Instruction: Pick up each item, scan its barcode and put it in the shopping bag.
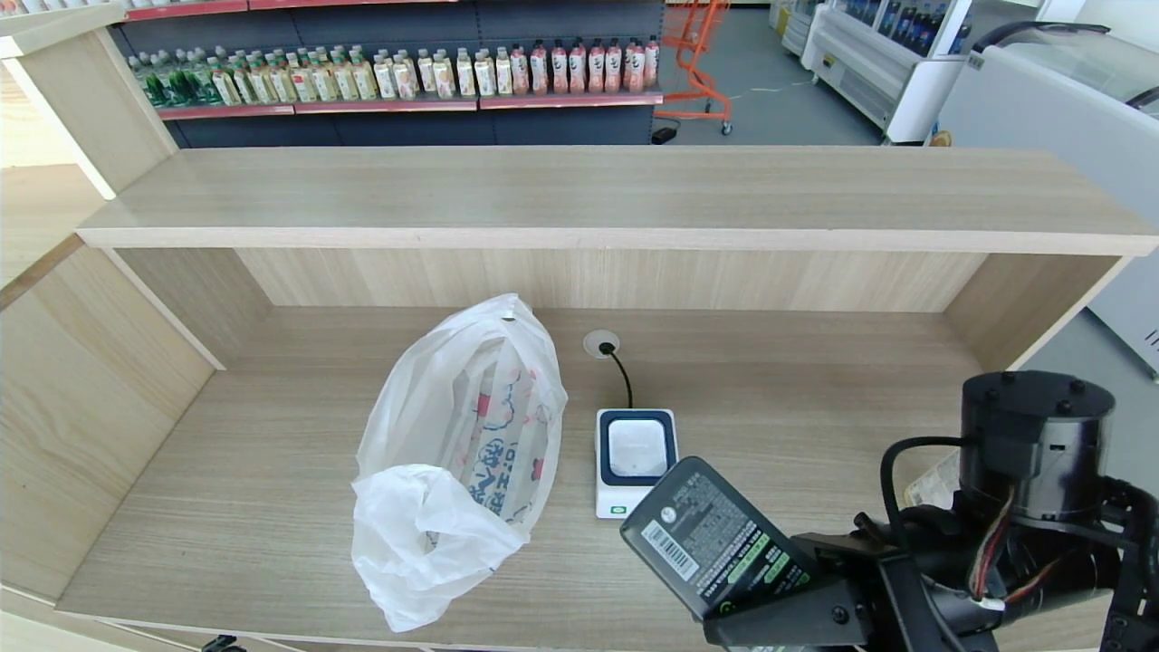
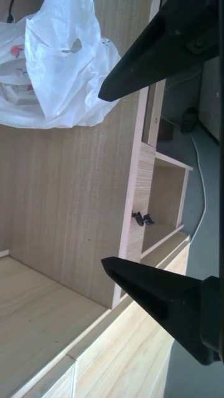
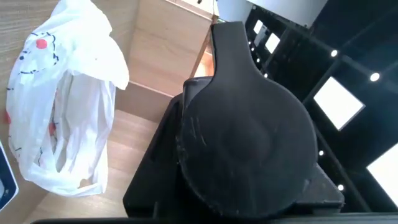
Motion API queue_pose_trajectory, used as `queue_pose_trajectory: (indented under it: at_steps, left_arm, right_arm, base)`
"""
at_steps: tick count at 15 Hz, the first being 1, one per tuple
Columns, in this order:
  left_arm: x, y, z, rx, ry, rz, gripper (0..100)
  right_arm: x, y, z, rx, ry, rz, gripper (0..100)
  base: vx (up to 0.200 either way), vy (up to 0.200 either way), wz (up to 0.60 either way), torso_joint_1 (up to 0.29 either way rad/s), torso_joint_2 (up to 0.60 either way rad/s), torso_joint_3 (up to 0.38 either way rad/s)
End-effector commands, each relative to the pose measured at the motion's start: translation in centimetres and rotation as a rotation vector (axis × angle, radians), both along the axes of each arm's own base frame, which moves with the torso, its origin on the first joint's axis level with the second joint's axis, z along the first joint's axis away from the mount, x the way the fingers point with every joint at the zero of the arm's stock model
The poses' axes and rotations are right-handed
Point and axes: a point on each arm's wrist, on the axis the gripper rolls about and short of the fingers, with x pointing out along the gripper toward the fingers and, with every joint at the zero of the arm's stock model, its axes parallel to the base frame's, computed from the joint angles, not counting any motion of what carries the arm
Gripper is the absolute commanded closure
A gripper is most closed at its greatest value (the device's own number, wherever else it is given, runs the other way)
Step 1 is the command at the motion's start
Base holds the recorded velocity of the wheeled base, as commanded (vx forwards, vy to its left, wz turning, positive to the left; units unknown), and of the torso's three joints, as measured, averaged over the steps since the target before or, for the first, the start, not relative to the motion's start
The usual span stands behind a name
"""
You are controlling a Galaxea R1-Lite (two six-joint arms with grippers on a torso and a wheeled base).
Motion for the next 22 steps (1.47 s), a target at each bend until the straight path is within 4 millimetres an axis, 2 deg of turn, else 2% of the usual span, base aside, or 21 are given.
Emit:
queue_pose_trajectory:
  at_steps: [1, 16, 17, 19, 21, 22]
  left_arm:
    - [0.0, 0.0, 0.0, 0.0, 0.0, 0.0, 0]
    - [0.0, 0.0, 0.0, 0.0, 0.0, 0.0, 0]
    - [0.0, 0.0, 0.0, 0.0, 0.001, 0.0, 0]
    - [0.0, 0.0, 0.0, 0.0, 0.0, 0.0, 0]
    - [0.0, 0.0, 0.0, 0.0, 0.0, 0.0, 0]
    - [0.0, 0.0, 0.0, 0.0, 0.0, 0.0, 0]
  right_arm:
    - [0.0, 0.0, -0.1, -0.001, 0.001, 0.002, 100]
    - [-0.6, -0.3, 0.5, 0.022, 0.006, 0.059, 100]
    - [-0.8, -0.4, 1.0, 0.019, 0.087, 0.044, 100]
    - [-0.9, -0.8, 2.0, 0.002, 0.388, -0.037, 100]
    - [-1.0, -3.6, 4.0, 0.092, 0.604, -0.333, 100]
    - [-1.2, -5.2, 4.5, 0.142, 0.714, -0.412, 100]
  base:
    - [0.0, 0.0, 0.0, 0.0, 0.0, 0.0]
    - [0.0, 0.0, 0.0, 0.0, 0.0, 0.0]
    - [0.0, 0.0, 0.0, 0.0, 0.0, 0.0]
    - [0.0, 0.0, 0.0, 0.0, 0.0, 0.0]
    - [0.0, 0.0, 0.0, 0.0, 0.0, 0.0]
    - [0.0, 0.0, 0.0, 0.0, 0.0, 0.0]
